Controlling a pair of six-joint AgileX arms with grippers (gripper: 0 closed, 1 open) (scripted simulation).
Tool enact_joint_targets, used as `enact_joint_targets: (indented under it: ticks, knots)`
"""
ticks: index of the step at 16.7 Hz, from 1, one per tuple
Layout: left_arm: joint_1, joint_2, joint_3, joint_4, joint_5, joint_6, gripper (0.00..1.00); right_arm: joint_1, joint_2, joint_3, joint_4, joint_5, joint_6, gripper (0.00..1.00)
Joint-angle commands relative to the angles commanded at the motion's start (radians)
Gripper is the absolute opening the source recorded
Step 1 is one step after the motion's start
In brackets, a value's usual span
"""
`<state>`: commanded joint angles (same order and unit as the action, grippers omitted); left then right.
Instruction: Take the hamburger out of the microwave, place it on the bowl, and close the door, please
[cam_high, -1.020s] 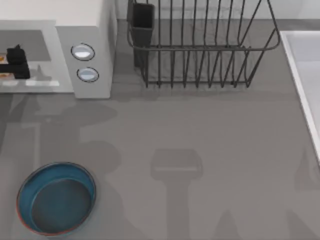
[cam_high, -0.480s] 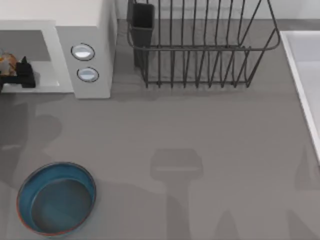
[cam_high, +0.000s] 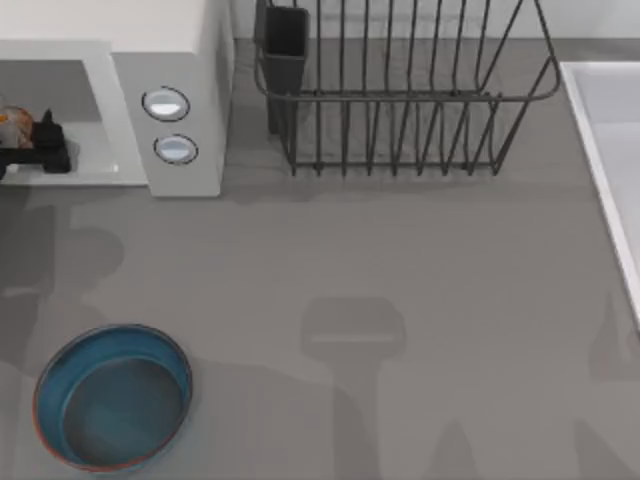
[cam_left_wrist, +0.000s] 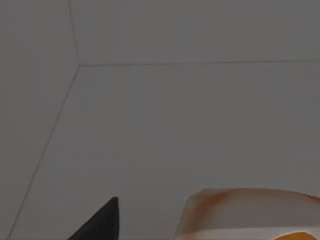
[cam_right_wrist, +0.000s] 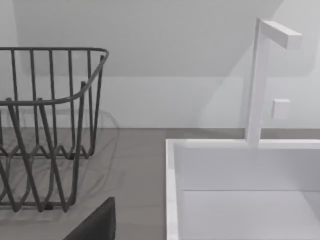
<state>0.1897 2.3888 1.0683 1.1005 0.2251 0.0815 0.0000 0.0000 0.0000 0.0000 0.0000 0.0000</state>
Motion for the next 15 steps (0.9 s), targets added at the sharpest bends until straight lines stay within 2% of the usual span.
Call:
enact_joint_targets:
  ticks: [4, 12, 15]
  knots:
    - [-0.007, 0.082, 0.112, -0.067, -0.007, -0.002, 1.00, 0.000, 0.000, 0.000, 0.000, 0.000, 0.000, 1.00]
    - [-0.042, 0.384, 0.669, -0.366, -0.038, -0.014, 1.00, 0.000, 0.000, 0.000, 0.000, 0.000, 0.000, 1.00]
    - [-0.053, 0.463, 0.811, -0.462, -0.049, -0.018, 1.00, 0.000, 0.000, 0.000, 0.000, 0.000, 0.000, 1.00]
